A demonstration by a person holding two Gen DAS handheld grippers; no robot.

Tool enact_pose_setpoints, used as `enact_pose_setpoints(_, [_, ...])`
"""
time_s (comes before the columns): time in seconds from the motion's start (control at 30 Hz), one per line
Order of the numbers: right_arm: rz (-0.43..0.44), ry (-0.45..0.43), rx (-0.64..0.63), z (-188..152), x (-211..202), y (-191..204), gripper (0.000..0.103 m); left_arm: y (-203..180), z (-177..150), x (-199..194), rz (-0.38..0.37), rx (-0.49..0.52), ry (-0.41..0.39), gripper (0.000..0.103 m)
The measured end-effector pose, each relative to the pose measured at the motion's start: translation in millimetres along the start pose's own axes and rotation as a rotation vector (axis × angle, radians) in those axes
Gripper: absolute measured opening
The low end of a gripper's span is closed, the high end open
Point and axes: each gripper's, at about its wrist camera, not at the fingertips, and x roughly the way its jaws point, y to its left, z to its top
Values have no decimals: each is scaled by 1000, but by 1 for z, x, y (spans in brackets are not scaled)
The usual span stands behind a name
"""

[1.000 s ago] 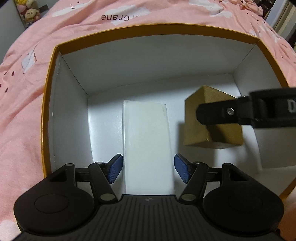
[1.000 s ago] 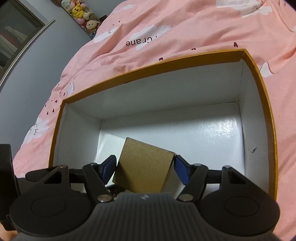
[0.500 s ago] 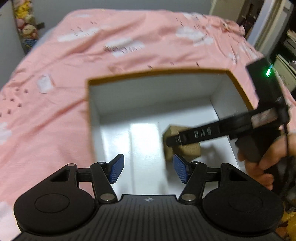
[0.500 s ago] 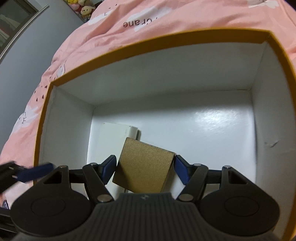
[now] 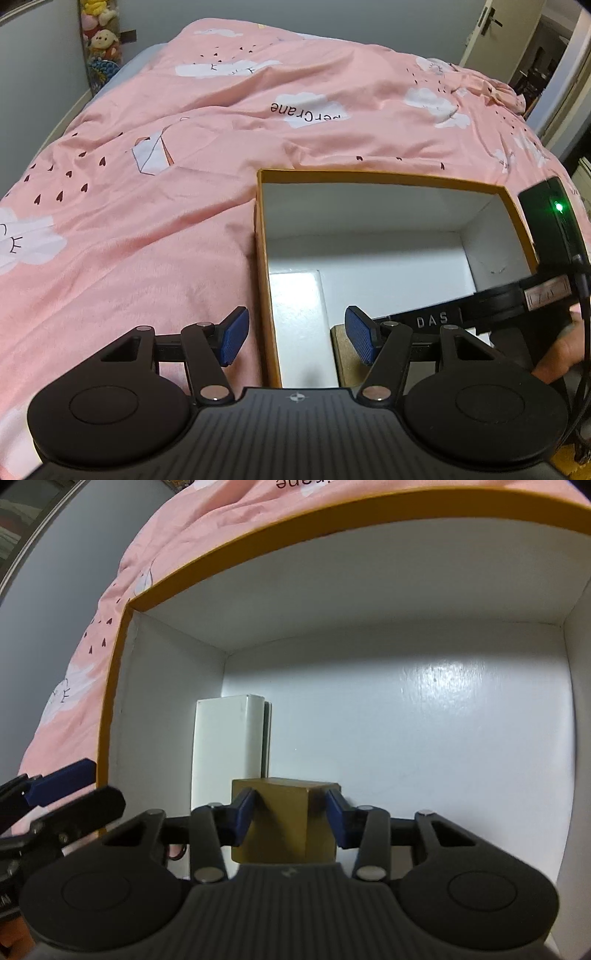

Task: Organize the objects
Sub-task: 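Lower the gold cube onto the white box and open the right gripper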

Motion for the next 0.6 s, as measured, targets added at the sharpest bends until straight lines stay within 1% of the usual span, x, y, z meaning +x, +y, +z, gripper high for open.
enact_pose_setpoints(0.07, [5,-2,5,1,-3,-2,43,1,-2,1,-10,-4,-7,71])
enact_pose_setpoints(0.13, [2,-15,2,-1,-9,-3,44,3,-4,2,-10,-15,-11,71])
enact_pose_setpoints(0.2, [0,-18,-15,-3,-15,-1,55,5,-6,4,-10,-26,-9,71])
enact_pose_setpoints(0.23, [-1,-10,-28,-4,-16,1,64,6,-7,6,-9,-33,-5,70])
enact_pose_setpoints(0.27, [-5,-4,-46,-7,-17,4,65,7,-7,7,-7,-40,-2,70])
enact_pose_setpoints(0.43, [-46,63,-139,-16,-8,24,69,12,-8,6,-10,-73,-12,70])
enact_pose_setpoints(0.5, [-81,88,-164,-20,-1,31,71,13,-9,5,-13,-77,-13,70])
enact_pose_setpoints(0.6, [-130,116,-176,-26,12,34,69,15,-11,7,-20,-79,-5,70])
